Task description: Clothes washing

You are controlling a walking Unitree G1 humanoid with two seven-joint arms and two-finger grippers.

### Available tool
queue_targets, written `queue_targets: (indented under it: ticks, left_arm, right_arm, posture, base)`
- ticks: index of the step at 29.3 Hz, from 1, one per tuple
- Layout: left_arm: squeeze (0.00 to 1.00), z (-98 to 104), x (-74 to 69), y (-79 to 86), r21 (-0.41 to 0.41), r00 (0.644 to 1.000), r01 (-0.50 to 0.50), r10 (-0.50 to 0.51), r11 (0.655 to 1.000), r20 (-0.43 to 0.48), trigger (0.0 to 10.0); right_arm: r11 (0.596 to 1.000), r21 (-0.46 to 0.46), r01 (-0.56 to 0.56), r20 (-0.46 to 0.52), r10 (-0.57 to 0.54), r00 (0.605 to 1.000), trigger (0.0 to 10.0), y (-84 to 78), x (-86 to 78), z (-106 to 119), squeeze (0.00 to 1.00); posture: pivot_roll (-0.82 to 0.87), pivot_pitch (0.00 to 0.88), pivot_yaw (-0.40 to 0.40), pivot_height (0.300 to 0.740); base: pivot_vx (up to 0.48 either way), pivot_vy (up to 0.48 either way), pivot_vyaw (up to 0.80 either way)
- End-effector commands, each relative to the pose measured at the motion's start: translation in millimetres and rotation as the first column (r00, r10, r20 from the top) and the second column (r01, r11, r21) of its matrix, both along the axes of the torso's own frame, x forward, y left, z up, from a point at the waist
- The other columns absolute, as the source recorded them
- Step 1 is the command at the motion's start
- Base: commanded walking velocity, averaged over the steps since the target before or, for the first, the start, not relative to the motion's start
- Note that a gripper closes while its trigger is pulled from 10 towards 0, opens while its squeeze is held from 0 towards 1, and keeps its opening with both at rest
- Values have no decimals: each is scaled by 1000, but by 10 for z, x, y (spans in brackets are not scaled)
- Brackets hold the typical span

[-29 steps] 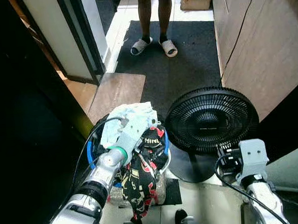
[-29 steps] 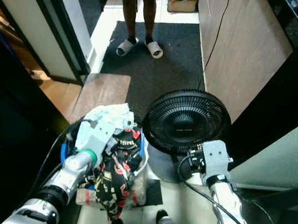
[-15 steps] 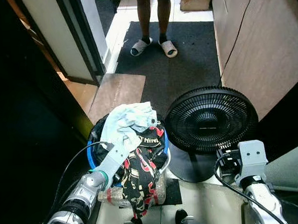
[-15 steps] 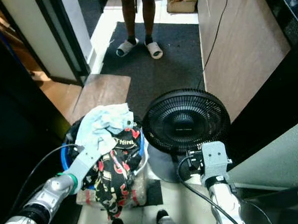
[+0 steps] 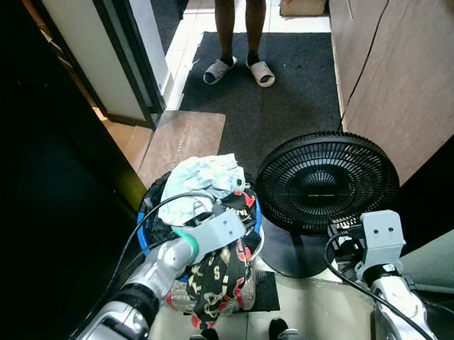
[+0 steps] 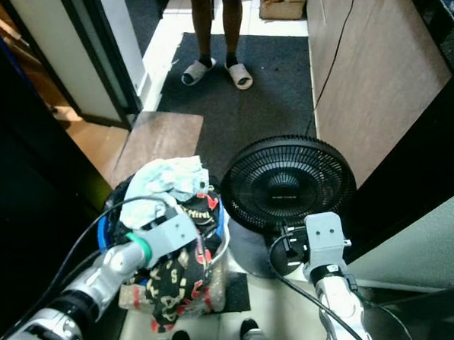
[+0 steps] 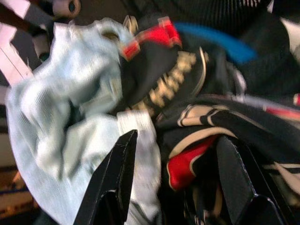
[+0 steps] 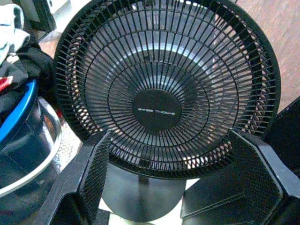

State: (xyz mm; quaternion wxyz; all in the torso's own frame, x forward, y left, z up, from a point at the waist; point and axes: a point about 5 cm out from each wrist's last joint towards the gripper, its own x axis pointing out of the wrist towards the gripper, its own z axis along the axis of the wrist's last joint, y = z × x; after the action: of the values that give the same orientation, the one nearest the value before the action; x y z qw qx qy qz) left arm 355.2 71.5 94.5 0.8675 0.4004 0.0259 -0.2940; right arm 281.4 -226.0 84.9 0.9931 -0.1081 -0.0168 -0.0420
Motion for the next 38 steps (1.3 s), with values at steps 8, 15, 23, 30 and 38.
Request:
queue_targets:
  ticks: [8,15,23,30,38]
  left_arm:
    - [0,-280,-149,-87,54,990,72,-65,996,-123,10000]
    - [0,-350,-199,26,-9,989,30,-31,1000,-147,10000]
    - [0,373,184,208,-450,984,-180,153,875,-96,10000]
    - [0,920,417,427,-588,971,-222,229,777,-64,10000]
    - [0,617,442,1055,-535,822,-568,460,625,-336,10000]
  right_arm:
    - [999,14,38,-30,-38,999,10000,-40,-131,-88,0]
    - [999,13,39,-36,-38,999,10000,-50,-147,-97,0]
    - [1000,15,-3,-29,4,1000,10000,24,4,-45,0]
    - [999,25,-43,-27,43,999,10000,138,100,-34,0]
    - [991,50,-127,-43,129,991,10000,373,218,-51,0]
  posture:
    - [-97,276,181,740]
    - [-88,276,171,740]
    - [-41,242,129,740]
    - [-23,232,118,740]
    - [51,258,62,740]
  base:
    - [0,0,0]
    - [0,0,0]
    - [0,0,0]
    - [0,0,0]
    - [0,0,0]
